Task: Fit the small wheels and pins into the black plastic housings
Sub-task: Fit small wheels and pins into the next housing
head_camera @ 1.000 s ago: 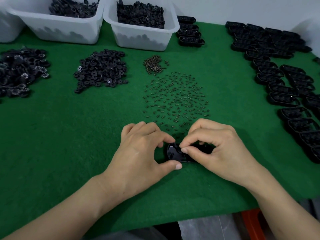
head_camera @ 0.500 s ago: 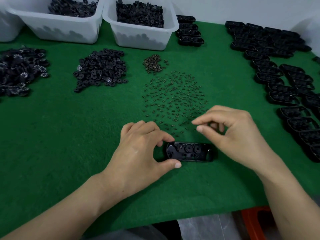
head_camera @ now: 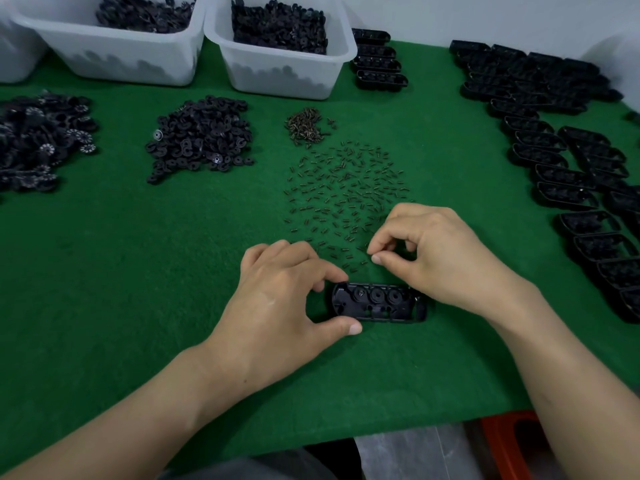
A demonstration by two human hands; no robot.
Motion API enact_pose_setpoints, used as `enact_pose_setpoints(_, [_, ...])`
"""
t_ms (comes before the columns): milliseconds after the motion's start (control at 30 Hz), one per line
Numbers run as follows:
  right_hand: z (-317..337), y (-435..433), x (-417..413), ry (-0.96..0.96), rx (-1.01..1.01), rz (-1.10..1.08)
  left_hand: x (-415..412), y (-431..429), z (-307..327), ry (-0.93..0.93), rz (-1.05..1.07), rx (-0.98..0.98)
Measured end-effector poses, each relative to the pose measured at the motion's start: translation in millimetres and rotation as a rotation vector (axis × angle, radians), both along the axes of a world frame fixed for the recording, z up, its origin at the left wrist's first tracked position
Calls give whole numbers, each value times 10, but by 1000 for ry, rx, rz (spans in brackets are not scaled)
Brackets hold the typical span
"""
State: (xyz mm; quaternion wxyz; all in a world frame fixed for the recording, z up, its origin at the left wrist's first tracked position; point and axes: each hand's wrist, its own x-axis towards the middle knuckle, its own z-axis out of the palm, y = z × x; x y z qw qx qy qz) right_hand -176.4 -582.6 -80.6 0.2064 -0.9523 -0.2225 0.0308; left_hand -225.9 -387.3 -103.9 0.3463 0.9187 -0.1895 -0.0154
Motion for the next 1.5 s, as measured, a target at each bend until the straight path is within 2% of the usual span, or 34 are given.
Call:
enact_pose_setpoints(200, [52, -80, -237, 4, 224, 60, 0, 0, -1, -3, 4, -2])
enact_pose_setpoints(633, [28, -83, -363, 3, 178, 108, -3, 0, -2, -11, 10, 4])
enact_pose_setpoints(767, [85, -251, -251, -12, 268, -62, -1, -2, -5, -16, 12, 2])
enact_pose_setpoints(867, [44, -328, -141, -23, 185, -165, -4, -1, -7, -9, 7, -4])
enact_pose_setpoints(1233, [18, -190, -115, -38, -47, -64, -1, -5, -3, -13, 12, 3])
enact_pose_setpoints(1500, [5, -233, -322, -50, 247, -64, -1, -3, -5, -20, 12, 8])
